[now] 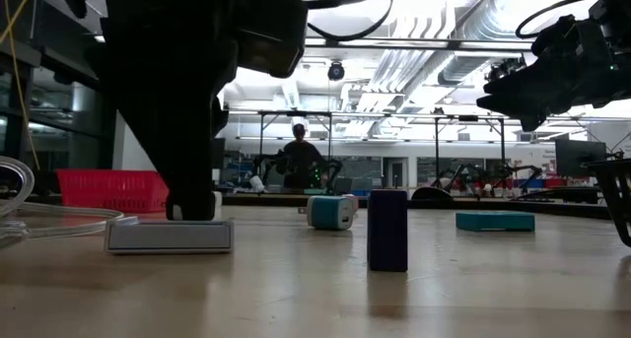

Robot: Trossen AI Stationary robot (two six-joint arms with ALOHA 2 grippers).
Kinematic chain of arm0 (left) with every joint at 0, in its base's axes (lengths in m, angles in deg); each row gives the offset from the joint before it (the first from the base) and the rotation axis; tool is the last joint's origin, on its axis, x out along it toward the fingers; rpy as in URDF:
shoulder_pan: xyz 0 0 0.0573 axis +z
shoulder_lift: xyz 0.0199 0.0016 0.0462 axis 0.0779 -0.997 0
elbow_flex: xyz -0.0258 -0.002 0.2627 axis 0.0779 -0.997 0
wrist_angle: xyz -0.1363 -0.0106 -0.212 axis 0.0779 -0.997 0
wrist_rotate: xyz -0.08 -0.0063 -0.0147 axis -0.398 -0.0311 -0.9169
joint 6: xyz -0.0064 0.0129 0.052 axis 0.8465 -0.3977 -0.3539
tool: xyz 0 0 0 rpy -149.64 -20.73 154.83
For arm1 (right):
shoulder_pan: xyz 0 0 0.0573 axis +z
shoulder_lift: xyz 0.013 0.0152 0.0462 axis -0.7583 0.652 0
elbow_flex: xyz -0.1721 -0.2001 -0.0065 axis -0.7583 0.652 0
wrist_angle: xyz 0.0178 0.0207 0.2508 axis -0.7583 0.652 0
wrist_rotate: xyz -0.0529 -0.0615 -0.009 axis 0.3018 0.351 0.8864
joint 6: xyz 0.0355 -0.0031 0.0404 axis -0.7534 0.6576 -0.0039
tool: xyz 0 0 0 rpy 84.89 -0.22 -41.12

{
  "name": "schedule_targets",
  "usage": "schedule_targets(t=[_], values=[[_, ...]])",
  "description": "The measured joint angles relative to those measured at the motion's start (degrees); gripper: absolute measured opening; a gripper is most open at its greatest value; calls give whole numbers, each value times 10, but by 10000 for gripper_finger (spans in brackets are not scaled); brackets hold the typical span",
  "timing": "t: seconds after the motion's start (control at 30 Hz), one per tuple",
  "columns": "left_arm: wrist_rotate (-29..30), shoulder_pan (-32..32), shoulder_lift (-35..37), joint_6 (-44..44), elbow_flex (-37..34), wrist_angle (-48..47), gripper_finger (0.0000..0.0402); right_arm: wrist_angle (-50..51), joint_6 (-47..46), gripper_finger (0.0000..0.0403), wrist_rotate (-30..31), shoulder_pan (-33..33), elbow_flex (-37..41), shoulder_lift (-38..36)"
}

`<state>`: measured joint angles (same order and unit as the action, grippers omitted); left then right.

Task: Pick & Place Office items
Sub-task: Put the white digital clock into the red bin

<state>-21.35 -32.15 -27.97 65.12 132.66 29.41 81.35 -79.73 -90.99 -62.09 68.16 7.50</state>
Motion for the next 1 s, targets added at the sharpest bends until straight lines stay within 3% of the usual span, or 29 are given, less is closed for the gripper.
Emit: schedule_targets(t=[1.0], values=[[11, 0, -19, -3, -1, -17, 227, 0, 0, 172, 0, 0, 0, 0]])
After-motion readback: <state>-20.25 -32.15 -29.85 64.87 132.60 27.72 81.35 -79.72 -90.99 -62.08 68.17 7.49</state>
